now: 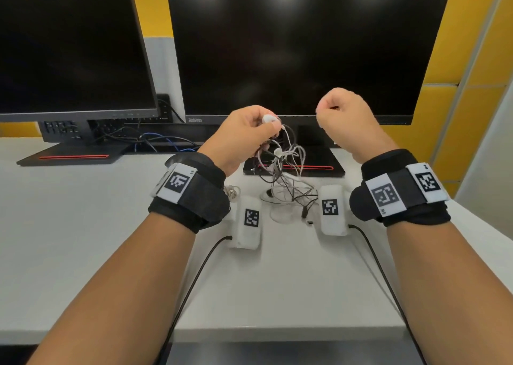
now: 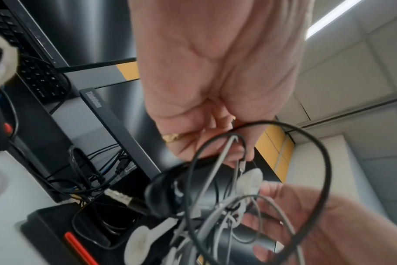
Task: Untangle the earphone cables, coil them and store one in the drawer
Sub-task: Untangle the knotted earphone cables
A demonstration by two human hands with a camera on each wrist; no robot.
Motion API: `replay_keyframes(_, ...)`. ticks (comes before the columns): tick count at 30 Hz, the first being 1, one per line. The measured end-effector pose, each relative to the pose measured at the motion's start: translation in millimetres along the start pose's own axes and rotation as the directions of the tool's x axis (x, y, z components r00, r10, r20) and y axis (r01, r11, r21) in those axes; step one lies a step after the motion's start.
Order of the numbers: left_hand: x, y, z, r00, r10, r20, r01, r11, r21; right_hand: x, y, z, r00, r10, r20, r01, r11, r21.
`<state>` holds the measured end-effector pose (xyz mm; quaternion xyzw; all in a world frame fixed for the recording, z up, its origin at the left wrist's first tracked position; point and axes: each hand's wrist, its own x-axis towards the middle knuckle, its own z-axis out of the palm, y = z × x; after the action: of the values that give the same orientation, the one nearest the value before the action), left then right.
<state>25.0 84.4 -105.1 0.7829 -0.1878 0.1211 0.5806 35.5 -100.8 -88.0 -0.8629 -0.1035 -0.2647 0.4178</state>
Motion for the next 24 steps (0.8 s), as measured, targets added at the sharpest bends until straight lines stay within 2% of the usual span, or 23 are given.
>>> replay_keyframes(2,-1,-1,3,0.999,0.008,0.031,-0.009,1.000,0.018,-3,-6,3,0.983,-0.015,0.181,0.001,0.997,0.078)
replay_keyframes(4,-1,-1,4,0.999,0.015,0.036,-0.016,1.000,0.012,-5,-6,6,0.937,-0.020,0.350,-0.009,0.997,0.082)
replay_keyframes(6,-1,0,2,0.999,0.025,0.034,-0.024,1.000,-0.012,-8,-6,7,0.911,-0.046,0.409,0.028,0.998,0.051)
replay_keyframes(12,-2,2,2,1.000,0.013,0.028,-0.013,0.999,-0.034,-12,-10,3,0.904,-0.083,0.421,0.030,0.991,0.129)
replay_keyframes(15,-2,1,1,0.998,0.003,0.057,-0.004,1.000,0.001,-11,-7,4,0.906,-0.100,0.411,0.072,0.994,0.083)
replay_keyframes(18,-2,0,1,0.994,-0.009,0.104,0.004,0.998,0.057,-9,-6,4,0.913,-0.084,0.399,0.043,0.993,0.112)
replay_keyframes(24,-5,3,1,0.979,-0.059,0.193,0.035,0.992,0.121,-5,-3,4,0.956,-0.073,0.284,0.013,0.978,0.209)
